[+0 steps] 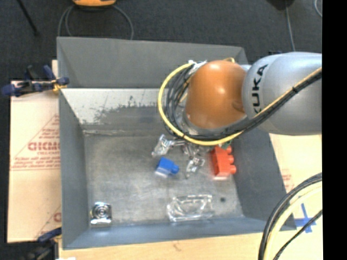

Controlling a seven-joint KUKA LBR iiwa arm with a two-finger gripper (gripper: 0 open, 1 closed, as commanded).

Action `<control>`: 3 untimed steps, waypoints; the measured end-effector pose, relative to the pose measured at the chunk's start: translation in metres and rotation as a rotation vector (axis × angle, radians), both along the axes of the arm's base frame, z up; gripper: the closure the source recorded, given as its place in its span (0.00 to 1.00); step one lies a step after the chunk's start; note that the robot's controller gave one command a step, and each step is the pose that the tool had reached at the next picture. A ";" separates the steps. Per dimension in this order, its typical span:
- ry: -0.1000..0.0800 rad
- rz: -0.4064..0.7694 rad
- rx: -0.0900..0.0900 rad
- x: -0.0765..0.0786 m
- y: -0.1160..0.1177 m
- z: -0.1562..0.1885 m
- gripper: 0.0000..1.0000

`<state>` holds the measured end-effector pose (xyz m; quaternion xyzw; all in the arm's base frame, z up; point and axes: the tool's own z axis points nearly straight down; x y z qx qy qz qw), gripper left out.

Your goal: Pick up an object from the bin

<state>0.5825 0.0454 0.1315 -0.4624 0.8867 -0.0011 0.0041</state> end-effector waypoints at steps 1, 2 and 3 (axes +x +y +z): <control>0.000 0.003 0.001 0.010 -0.003 -0.045 0.00; 0.003 0.000 0.002 0.009 -0.003 -0.047 1.00; -0.005 -0.010 -0.002 0.035 -0.027 0.078 1.00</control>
Offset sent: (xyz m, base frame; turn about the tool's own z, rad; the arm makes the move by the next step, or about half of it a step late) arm 0.0096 -0.0039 -0.0595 -0.0065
